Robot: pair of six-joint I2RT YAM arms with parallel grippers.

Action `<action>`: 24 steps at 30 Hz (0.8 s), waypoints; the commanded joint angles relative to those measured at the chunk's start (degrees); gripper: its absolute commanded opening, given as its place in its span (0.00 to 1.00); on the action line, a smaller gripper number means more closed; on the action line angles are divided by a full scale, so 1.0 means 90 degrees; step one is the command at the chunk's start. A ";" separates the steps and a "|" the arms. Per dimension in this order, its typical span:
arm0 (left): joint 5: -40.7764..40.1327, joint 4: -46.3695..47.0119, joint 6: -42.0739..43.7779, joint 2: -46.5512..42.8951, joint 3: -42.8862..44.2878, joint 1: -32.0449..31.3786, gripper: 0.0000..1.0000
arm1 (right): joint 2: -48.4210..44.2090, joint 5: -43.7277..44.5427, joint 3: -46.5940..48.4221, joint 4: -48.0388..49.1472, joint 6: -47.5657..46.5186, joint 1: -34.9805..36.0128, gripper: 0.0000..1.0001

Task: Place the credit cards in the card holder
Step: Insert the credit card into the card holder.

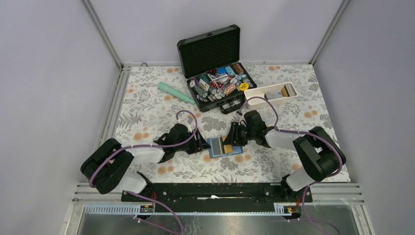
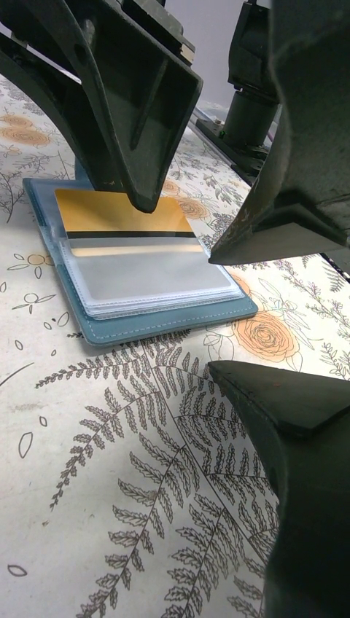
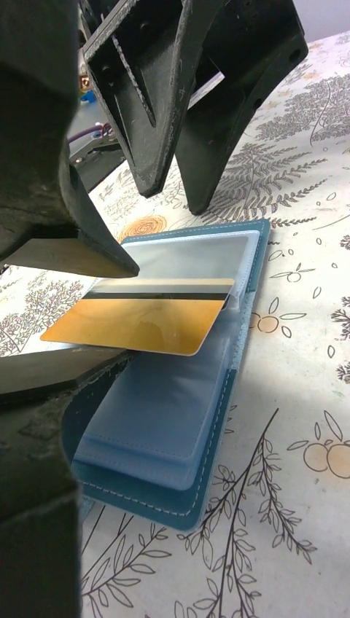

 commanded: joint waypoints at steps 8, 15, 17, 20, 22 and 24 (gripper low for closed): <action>-0.0096 0.0126 0.0167 0.0250 0.0300 -0.0034 0.54 | 0.0043 0.1064 0.0462 -0.0964 -0.0368 0.0478 0.43; -0.0030 0.0389 0.0101 0.0631 0.0350 -0.0068 0.52 | 0.0219 0.1438 0.0745 -0.1205 -0.0329 0.0867 0.46; -0.0039 0.0441 0.0090 0.0674 0.0349 -0.0082 0.51 | 0.0262 0.1528 0.0808 -0.1238 -0.0298 0.0973 0.47; -0.0027 0.0480 0.0075 0.0751 0.0358 -0.0095 0.51 | 0.0306 0.1667 0.0883 -0.1294 -0.0241 0.1096 0.48; -0.0012 0.0547 0.0038 0.0794 0.0340 -0.0126 0.51 | 0.0302 0.1745 0.0906 -0.1300 -0.0197 0.1165 0.48; -0.0025 0.0566 0.0021 0.0808 0.0308 -0.0156 0.51 | 0.0289 0.1864 0.0944 -0.1353 -0.0183 0.1232 0.49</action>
